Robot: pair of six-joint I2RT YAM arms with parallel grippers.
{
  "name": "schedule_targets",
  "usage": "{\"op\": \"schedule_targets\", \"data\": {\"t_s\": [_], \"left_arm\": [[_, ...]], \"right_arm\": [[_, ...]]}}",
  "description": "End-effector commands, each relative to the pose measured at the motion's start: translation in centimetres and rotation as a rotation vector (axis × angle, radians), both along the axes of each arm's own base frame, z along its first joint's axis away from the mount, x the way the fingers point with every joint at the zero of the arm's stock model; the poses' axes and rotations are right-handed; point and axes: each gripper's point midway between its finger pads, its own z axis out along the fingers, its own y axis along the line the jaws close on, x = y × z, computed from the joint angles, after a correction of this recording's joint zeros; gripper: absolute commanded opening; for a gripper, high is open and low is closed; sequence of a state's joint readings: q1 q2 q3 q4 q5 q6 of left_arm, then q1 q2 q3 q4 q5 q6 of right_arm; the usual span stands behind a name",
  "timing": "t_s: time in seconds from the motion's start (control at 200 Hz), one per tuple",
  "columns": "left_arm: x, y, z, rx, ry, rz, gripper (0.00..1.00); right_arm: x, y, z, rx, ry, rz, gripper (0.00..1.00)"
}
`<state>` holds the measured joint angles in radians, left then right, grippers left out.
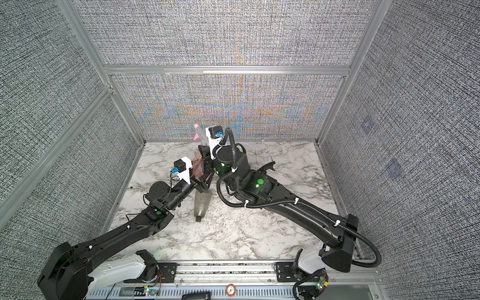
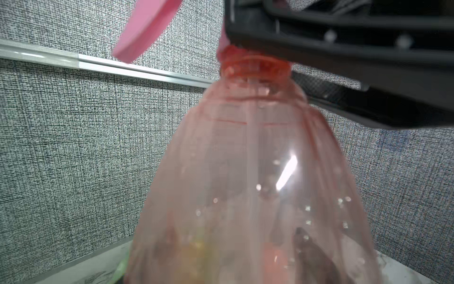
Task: Attach spray nozzles to spray bottles
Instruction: Screw the spray nozzle on the spray bottle.
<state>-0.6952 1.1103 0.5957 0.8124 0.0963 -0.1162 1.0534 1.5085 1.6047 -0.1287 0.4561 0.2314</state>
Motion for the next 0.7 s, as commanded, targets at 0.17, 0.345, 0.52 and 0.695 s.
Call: {"op": "schedule_targets", "data": {"t_s": [0.17,0.345,0.52,0.695], "left_arm": [[-1.2,-0.2,2.3,0.042,-0.184,-0.009,0.66],[-0.5,0.2,1.8,0.063,-0.189,0.038,0.66],[-0.5,0.2,1.6,0.058,-0.184,0.04,0.66],[-0.5,0.0,1.4,0.047,-0.168,0.023,0.66]], "right_arm": [[1.6,1.9,-6.0,-0.144,0.13,-0.14,0.0],[1.9,3.2,-5.5,-0.121,0.135,-0.125,0.0],[1.0,3.4,-3.5,-0.089,0.115,-0.053,0.1],[-0.1,2.3,-1.5,-0.072,0.084,-0.014,0.29]]}}
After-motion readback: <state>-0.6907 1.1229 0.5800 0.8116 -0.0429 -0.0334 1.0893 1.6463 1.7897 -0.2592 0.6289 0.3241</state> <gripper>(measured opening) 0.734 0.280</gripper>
